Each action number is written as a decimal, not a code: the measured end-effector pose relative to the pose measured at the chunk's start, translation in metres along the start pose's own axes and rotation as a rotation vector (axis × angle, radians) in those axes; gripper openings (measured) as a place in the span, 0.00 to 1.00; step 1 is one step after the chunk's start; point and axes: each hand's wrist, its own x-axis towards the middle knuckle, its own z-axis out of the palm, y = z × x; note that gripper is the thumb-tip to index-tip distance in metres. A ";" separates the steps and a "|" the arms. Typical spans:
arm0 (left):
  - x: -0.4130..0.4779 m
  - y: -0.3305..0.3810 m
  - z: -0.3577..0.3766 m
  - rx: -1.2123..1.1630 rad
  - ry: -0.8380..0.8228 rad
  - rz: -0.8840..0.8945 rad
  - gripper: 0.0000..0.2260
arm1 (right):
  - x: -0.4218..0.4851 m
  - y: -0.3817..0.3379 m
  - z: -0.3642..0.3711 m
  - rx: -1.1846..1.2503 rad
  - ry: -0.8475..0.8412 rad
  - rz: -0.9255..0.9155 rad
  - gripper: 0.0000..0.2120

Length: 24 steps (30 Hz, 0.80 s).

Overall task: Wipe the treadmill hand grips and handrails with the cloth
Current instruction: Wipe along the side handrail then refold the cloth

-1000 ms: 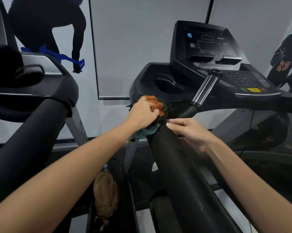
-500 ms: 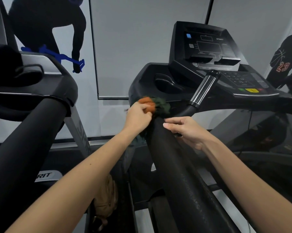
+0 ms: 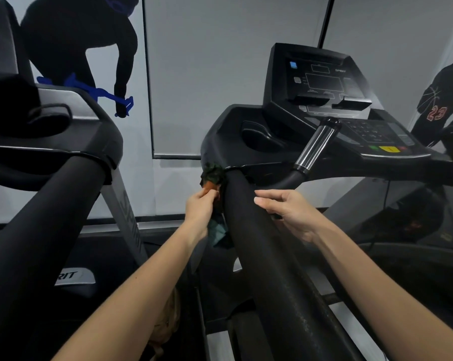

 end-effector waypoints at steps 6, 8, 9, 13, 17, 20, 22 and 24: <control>0.001 0.027 0.020 0.725 -0.019 0.624 0.11 | 0.000 0.001 0.000 -0.041 0.003 -0.018 0.18; 0.005 0.029 0.019 0.749 -0.021 0.604 0.11 | 0.001 0.002 -0.001 -0.040 0.003 -0.026 0.18; 0.008 0.025 0.016 0.684 -0.012 0.569 0.11 | 0.001 0.003 -0.002 -0.034 0.000 -0.027 0.18; 0.016 0.001 0.000 0.245 0.024 0.253 0.11 | 0.002 0.004 -0.002 -0.009 0.004 -0.022 0.17; 0.013 -0.009 -0.004 -0.032 -0.024 0.014 0.07 | 0.003 0.005 -0.003 0.004 0.002 -0.016 0.17; 0.012 -0.006 -0.001 0.087 -0.026 0.148 0.09 | 0.003 0.006 -0.003 0.011 0.004 -0.020 0.15; 0.017 0.003 0.005 0.413 -0.021 0.468 0.11 | 0.004 0.005 -0.002 -0.004 0.011 -0.026 0.16; 0.023 0.017 0.018 0.731 -0.051 0.732 0.14 | 0.004 0.006 -0.002 -0.020 0.018 -0.035 0.17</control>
